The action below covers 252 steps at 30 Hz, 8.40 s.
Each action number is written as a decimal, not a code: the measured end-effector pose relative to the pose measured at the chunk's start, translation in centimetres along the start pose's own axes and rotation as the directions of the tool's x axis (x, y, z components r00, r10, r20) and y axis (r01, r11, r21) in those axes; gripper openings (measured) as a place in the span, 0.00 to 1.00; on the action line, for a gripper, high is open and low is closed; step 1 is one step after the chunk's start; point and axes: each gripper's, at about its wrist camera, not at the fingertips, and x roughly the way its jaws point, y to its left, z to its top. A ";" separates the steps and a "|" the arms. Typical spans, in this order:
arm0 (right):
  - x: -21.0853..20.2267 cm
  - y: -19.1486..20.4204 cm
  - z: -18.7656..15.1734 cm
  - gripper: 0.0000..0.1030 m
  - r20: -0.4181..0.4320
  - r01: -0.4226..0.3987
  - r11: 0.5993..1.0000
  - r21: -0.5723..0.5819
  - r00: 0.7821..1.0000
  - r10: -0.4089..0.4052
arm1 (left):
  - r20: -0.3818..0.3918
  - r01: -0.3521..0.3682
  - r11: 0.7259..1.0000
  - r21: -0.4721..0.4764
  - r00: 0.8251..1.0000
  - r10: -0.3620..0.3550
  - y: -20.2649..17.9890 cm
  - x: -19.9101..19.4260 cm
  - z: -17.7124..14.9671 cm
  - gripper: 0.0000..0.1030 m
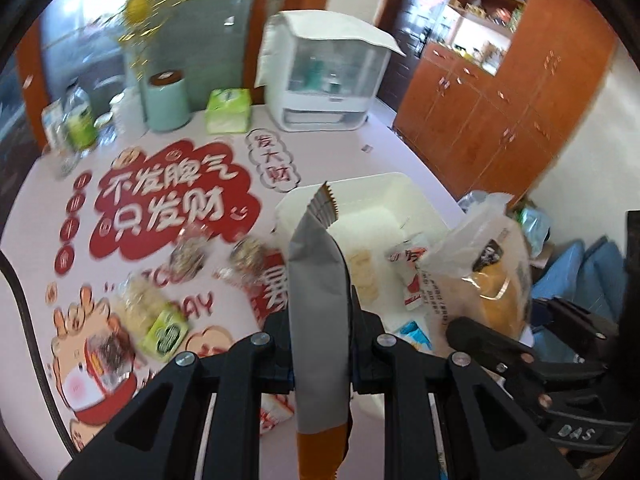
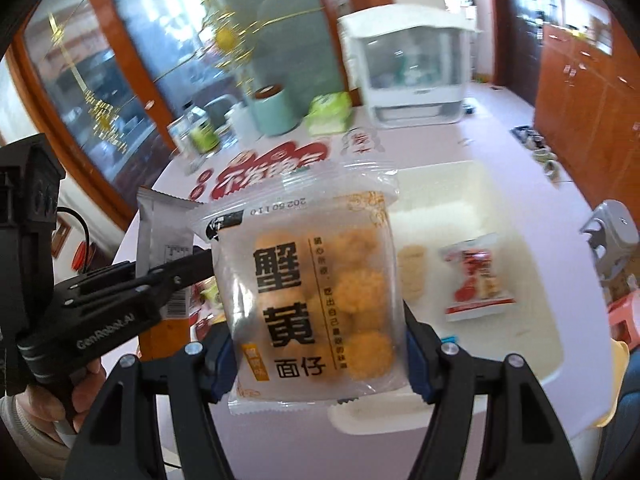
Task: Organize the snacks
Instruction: 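Carry both snacks to the white tray and release them inside, then move both tools back from the tray to the snack pile, then grasp the red-labelled seaweed pack with left tool while right tool grasps clear cracker bag, then carry both packs over the white tray and open both tools to drop them, then move both tools back to the remaining snacks on the table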
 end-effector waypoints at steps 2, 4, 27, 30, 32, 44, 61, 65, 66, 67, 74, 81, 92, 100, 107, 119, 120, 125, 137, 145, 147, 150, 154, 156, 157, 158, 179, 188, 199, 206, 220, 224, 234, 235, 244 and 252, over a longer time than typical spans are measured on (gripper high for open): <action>-0.5 -1.7 0.1 0.66 0.013 0.024 1.000 0.019 1.000 -0.024 | -0.002 -0.013 0.999 0.032 1.000 0.013 -2.0 1.0 1.1 0.16; -0.8 -3.1 0.2 0.66 0.022 0.049 0.998 0.033 0.999 -0.050 | -0.006 -0.028 0.998 0.060 1.000 0.029 -3.8 2.1 2.0 0.16; 4.8 -12.3 -0.6 0.77 -0.164 0.181 0.982 0.059 0.972 -0.169 | -0.190 -0.253 0.947 0.198 0.938 0.291 -9.8 14.4 2.7 0.92; 4.9 -12.3 -0.9 0.78 -0.166 0.181 0.983 0.032 0.971 -0.173 | -0.196 -0.272 0.938 0.216 0.929 0.315 -9.5 14.5 2.2 0.92; 4.9 -12.4 -1.0 0.78 -0.178 0.173 0.984 0.033 0.970 -0.165 | -0.198 -0.281 0.935 0.217 0.925 0.324 -9.4 14.3 1.9 0.92; 4.5 -12.2 -1.1 0.78 -0.201 0.166 0.986 0.023 0.967 -0.158 | -0.167 -0.300 0.934 0.194 0.928 0.333 -9.0 11.8 1.0 0.92; 3.5 -9.5 -3.5 0.78 -0.211 0.147 0.989 0.026 0.968 -0.139 | -0.150 -0.308 0.934 0.181 0.930 0.336 -7.3 8.0 -2.0 0.92; 3.4 -8.4 -4.5 0.78 -0.222 0.143 0.989 0.028 0.966 -0.133 | -0.153 -0.309 0.936 0.166 0.930 0.334 -6.0 7.0 -3.4 0.92; 3.4 -8.2 -4.7 0.78 -0.225 0.145 0.989 0.026 0.965 -0.136 | -0.153 -0.311 0.936 0.164 0.930 0.335 -5.7 6.8 -3.7 0.92; 3.4 -7.9 -4.9 0.78 -0.227 0.148 0.989 0.024 0.964 -0.138 | -0.153 -0.312 0.936 0.161 0.929 0.336 -5.4 6.5 -4.0 0.92; 3.7 -4.9 -5.7 0.78 -0.237 0.136 0.990 0.027 0.963 -0.126 | -0.166 -0.328 0.936 0.128 0.923 0.346 -1.4 4.4 -6.5 0.92; 4.2 -0.4 -5.1 0.78 -0.213 0.118 0.993 0.020 0.971 -0.111 | -0.188 -0.359 0.931 0.064 0.912 0.364 5.0 2.0 -8.5 0.92; 6.0 8.0 -3.7 0.77 -0.151 0.102 0.995 -0.018 0.983 -0.104 | -0.217 -0.433 0.897 -0.083 0.887 0.408 17.1 -1.8 -10.6 0.92; 9.1 12.4 -2.3 0.70 -0.179 0.037 0.999 -0.008 0.983 -0.038 | -0.223 -0.422 0.887 -0.187 0.898 0.380 24.5 -2.3 -10.8 0.92; 14.4 16.5 -0.3 0.70 -0.226 -0.007 0.997 -0.081 0.974 -0.012 | -0.258 -0.364 0.904 -0.222 0.917 0.306 27.8 1.2 -10.2 0.92; 27.3 20.2 0.7 0.70 -0.366 -0.078 0.985 -0.156 0.931 0.015 | -0.261 -0.288 0.957 -0.025 0.926 0.272 27.9 5.0 -9.6 0.92; 28.1 20.6 0.7 0.70 -0.375 -0.080 0.982 -0.169 0.927 0.011 | -0.263 -0.280 0.960 -0.019 0.928 0.265 28.0 5.2 -9.6 0.92; 30.9 21.9 0.4 0.70 -0.403 -0.071 0.970 -0.234 0.915 -0.031 | -0.279 -0.251 0.968 -0.009 0.930 0.239 29.0 5.8 -9.7 0.92; 29.7 21.6 -0.6 0.55 -0.341 0.017 0.966 -0.257 0.934 -0.107 | -0.308 -0.152 0.978 0.142 0.932 0.189 27.4 8.5 -8.9 0.92; 27.9 18.1 -1.7 0.54 -0.357 0.031 0.986 -0.162 0.930 -0.088 | -0.320 -0.104 0.938 0.330 0.923 0.215 24.7 10.7 -9.0 0.92; 28.1 17.9 -1.7 0.54 -0.356 0.038 0.988 -0.147 0.930 -0.088 | -0.319 -0.104 0.929 0.354 0.921 0.225 24.4 11.3 -9.0 0.90; 27.6 17.3 -2.0 0.54 -0.356 0.043 0.992 -0.120 0.931 -0.083 | -0.326 -0.072 0.930 0.360 0.924 0.198 24.4 11.5 -8.9 0.67; 27.1 16.7 -2.2 0.53 -0.356 0.046 0.994 -0.102 0.931 -0.080 | -0.331 -0.038 0.944 0.329 0.931 0.153 24.4 11.4 -8.9 0.55; 26.9 16.6 -2.3 0.53 -0.353 0.048 0.994 -0.096 0.932 -0.080 | -0.302 -0.046 0.943 0.330 0.941 0.152 24.3 11.0 -9.0 0.43; 26.8 16.5 -2.3 0.53 -0.352 0.048 0.995 -0.093 0.933 -0.078 | -0.294 -0.056 0.942 0.330 0.943 0.159 24.2 10.9 -9.1 0.42; 26.7 16.6 -2.4 0.53 -0.351 0.047 0.995 -0.091 0.933 -0.076 | -0.293 -0.063 0.945 0.320 0.942 0.162 24.3 10.9 -9.2 0.42; 16.3 15.6 -1.3 0.51 -0.174 -0.033 0.996 -0.087 0.985 0.017 | -0.125 -0.145 0.989 0.036 0.981 0.148 19.8 0.6 -6.9 0.39; 7.5 10.0 -2.8 0.51 -0.112 -0.035 0.997 -0.067 0.993 0.027 | -0.104 -0.066 0.993 0.098 0.992 0.076 9.3 -0.3 -5.6 0.40; 0.6 -1.2 -1.8 0.51 -0.021 0.050 0.998 0.022 0.999 -0.050 | -0.049 -0.011 0.990 0.139 0.999 0.018 -2.7 2.2 0.0 0.40; 0.2 -6.6 -0.4 0.51 -0.016 0.081 0.995 0.053 0.997 -0.081 | -0.025 -0.036 0.989 0.145 0.999 0.040 -7.4 4.8 3.0 0.40; 3.2 -10.4 1.8 0.52 -0.038 0.073 0.996 0.059 0.997 -0.071 | -0.050 -0.148 0.985 0.093 0.987 0.153 -7.8 11.6 5.2 0.42; 4.7 -10.8 1.7 0.53 -0.076 0.088 0.994 0.060 0.994 -0.083 | -0.065 -0.177 0.980 0.087 0.981 0.183 -7.5 12.7 4.9 0.69; 6.4 -10.8 0.6 0.56 -0.156 0.121 0.992 0.048 0.981 -0.112 | -0.068 -0.235 0.967 0.096 0.968 0.242 -6.4 12.4 3.0 0.88; 6.4 -10.7 0.5 0.57 -0.158 0.118 0.992 0.049 0.981 -0.110 | -0.072 -0.234 0.968 0.090 0.968 0.241 -6.2 12.3 2.8 0.88; 5.9 -10.3 0.0 0.59 -0.154 0.110 0.991 0.073 0.983 -0.098 | -0.079 -0.239 0.970 0.052 0.967 0.242 -4.9 10.8 1.4 0.88; 4.7 -9.7 -0.5 0.59 -0.075 0.139 0.986 0.091 0.988 -0.132 | -0.053 -0.208 0.978 0.028 0.977 0.209 -3.6 8.7 -0.3 0.88</action>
